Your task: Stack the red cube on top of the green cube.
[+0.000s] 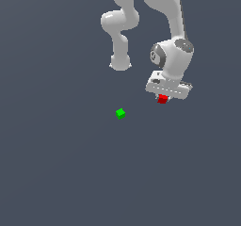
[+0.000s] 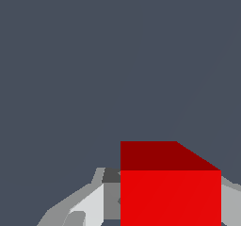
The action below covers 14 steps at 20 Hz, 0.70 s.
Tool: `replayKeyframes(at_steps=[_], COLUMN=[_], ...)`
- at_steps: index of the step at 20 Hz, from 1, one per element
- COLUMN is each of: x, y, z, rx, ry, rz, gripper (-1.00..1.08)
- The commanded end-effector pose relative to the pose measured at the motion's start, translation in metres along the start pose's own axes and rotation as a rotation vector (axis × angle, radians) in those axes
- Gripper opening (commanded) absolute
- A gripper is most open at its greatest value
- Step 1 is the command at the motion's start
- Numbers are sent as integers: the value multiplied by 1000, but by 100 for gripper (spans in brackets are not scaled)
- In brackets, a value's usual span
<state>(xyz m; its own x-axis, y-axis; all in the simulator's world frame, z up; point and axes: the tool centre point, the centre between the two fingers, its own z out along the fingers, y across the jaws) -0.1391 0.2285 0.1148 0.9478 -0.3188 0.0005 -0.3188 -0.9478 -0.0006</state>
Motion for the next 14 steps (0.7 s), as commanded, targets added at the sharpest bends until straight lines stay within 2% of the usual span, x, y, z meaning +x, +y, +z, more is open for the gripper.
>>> replayKeyframes(at_steps=[1,9,14], x=[0,1,8], y=[0,1,14], z=[-5,-5,-1], rx=[-1,-1,-1], ry=[-1,-1,-1], rz=[0,0,0], gripper=[-100,-100,-100])
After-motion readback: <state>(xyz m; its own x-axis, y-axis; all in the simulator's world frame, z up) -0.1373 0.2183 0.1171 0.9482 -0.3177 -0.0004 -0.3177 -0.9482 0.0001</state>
